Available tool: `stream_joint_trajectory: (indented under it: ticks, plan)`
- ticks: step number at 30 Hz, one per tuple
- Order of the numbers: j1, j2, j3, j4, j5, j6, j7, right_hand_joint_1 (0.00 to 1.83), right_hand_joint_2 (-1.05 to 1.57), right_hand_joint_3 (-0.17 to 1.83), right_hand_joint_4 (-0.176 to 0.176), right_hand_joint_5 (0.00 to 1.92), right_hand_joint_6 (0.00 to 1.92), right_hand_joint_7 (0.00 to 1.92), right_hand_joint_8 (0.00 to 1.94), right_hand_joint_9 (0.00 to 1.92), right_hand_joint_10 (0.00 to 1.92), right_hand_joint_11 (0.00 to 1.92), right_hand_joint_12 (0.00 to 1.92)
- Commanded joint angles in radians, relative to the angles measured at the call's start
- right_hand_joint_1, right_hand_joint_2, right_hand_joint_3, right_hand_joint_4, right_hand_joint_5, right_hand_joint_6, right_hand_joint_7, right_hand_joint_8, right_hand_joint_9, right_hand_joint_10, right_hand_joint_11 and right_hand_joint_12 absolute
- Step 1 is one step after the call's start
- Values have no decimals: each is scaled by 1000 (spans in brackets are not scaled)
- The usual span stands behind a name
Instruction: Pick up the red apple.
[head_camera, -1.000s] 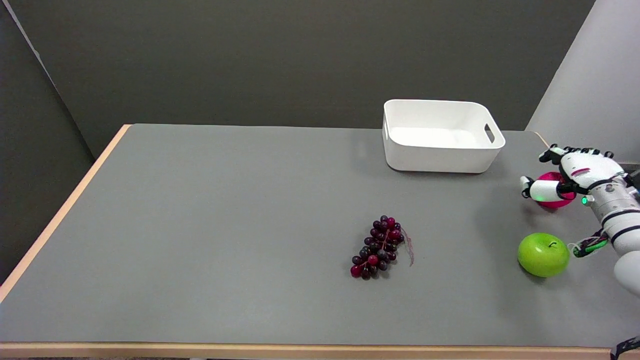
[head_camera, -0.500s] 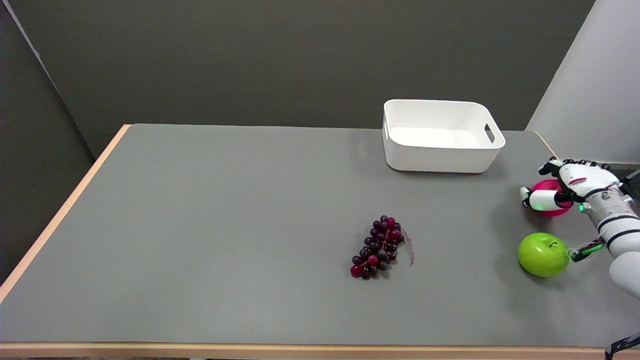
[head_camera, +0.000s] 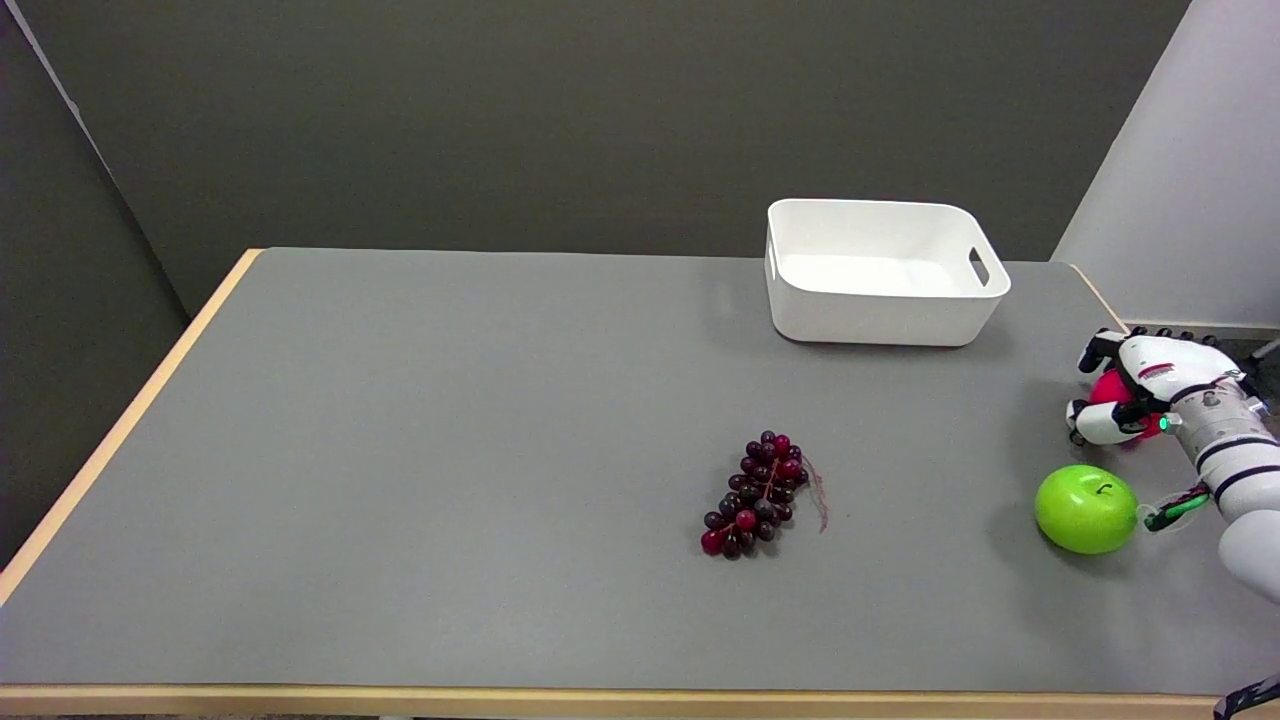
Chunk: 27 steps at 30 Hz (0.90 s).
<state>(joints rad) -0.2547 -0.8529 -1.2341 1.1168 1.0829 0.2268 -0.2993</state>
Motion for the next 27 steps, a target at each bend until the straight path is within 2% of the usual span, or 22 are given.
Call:
stream_joint_trajectory:
  ticks: [1, 2, 4, 5, 6, 7, 9, 10, 11, 13, 15, 17, 20, 22, 24, 27]
  plan:
    - [2, 2, -30, -17, 0, 29, -2, 970, 818, 937, 89, 432, 1030, 610, 725, 574, 1185, 472, 1604]
    - [2, 2, -31, -17, 0, 34, -2, 972, 855, 933, 91, 427, 1079, 634, 775, 610, 1221, 519, 1636]
    - [5, 3, -33, -18, 0, 41, -2, 836, 1191, 351, 94, 536, 1586, 666, 868, 659, 1245, 575, 1686]
    - [6, 3, -33, -18, 0, 44, -2, 915, 1232, 235, 51, 546, 1636, 702, 1037, 703, 1255, 622, 1697]
    - [7, 5, -33, -17, 0, 49, -2, 1054, 1233, 171, -12, 540, 1618, 751, 1266, 759, 1267, 682, 1704]
    - [9, 6, -33, -15, -1, 53, -2, 1130, 1231, 141, -49, 536, 1604, 777, 1399, 791, 1281, 716, 1743]
    - [13, 8, -33, -7, -7, 65, -2, 1139, 1220, 170, -76, 544, 1576, 766, 1455, 806, 1344, 702, 1920]
    - [17, 9, -33, -2, -16, 69, -2, 1152, 1217, 182, -131, 582, 1556, 711, 1505, 823, 1416, 590, 1921]
    - [20, 11, -33, 3, -25, 71, -2, 1130, 1209, 217, -154, 611, 1552, 681, 1538, 844, 1495, 491, 1921]
    - [30, 19, -33, 16, -48, 79, -2, 890, 1157, 407, 11, 591, 1648, 796, 1485, 890, 1638, 452, 1921]
    - [39, 27, -33, 28, -68, 91, -1, 885, 1115, 501, 15, 597, 1677, 776, 1704, 909, 1830, 454, 1921]
    - [52, 33, -35, 39, -80, 103, 5, 889, 1073, 562, 34, 624, 1666, 770, 1804, 914, 1913, 476, 1921]
    - [79, 48, -50, 51, -89, 118, 6, 920, 846, 911, 122, 757, 1654, 677, 1941, 883, 1921, 718, 1921]
    - [98, 60, -71, 59, -94, 128, 6, 925, 782, 1082, 95, 780, 1745, 695, 1941, 925, 1921, 763, 1921]
    - [113, 74, -89, 76, -98, 146, 13, 914, 777, 1147, 70, 772, 1816, 706, 1941, 963, 1921, 777, 1921]
    - [119, 90, -96, 113, -98, 187, 81, 889, 809, 1130, 73, 741, 1857, 697, 1941, 975, 1921, 798, 1921]
